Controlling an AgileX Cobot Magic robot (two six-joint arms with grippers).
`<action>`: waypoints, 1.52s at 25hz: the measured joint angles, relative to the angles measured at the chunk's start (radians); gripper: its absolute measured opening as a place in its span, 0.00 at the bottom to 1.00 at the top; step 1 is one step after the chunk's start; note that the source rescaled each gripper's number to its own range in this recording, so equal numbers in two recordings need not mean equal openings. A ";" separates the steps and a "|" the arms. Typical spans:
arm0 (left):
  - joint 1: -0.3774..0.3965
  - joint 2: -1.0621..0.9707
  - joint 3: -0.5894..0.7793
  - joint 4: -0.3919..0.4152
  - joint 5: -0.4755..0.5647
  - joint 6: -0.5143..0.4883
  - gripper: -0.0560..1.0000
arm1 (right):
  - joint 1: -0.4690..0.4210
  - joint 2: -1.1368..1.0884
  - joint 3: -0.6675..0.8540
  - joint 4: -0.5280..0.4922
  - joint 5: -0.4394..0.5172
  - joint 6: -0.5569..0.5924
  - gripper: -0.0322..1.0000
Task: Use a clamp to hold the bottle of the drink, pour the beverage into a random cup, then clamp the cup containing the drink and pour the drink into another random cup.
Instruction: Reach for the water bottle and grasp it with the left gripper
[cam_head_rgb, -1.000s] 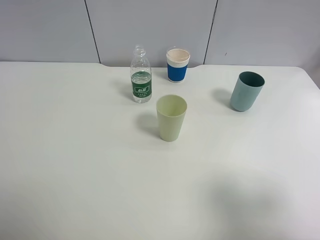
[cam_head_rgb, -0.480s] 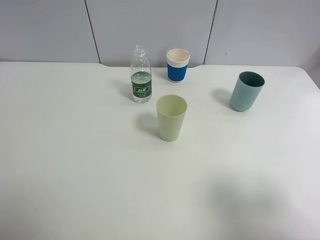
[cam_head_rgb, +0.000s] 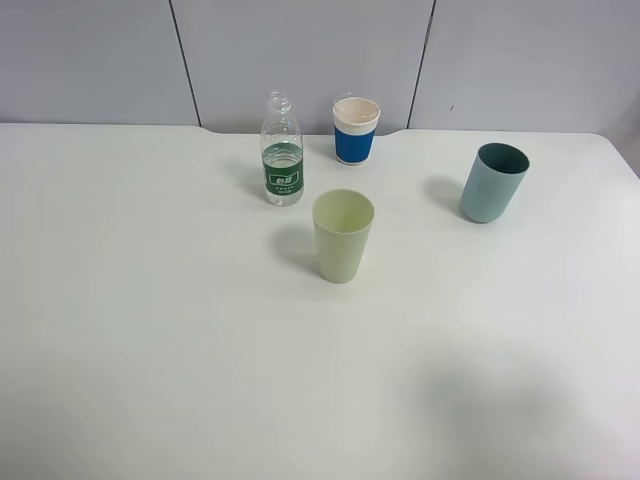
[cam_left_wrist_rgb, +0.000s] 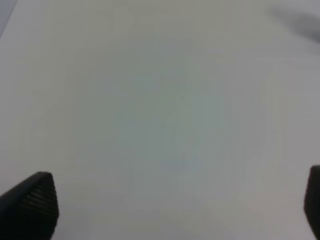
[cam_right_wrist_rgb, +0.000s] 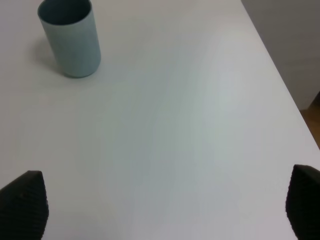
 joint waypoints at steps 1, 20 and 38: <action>0.000 0.000 0.000 0.000 0.000 0.000 1.00 | 0.000 0.000 0.000 0.000 0.000 0.000 1.00; 0.000 0.000 0.000 0.000 0.000 0.000 1.00 | 0.000 0.000 0.000 0.000 0.000 0.000 1.00; 0.000 0.000 0.000 0.000 0.000 0.000 1.00 | 0.000 0.000 0.000 0.000 0.000 0.000 1.00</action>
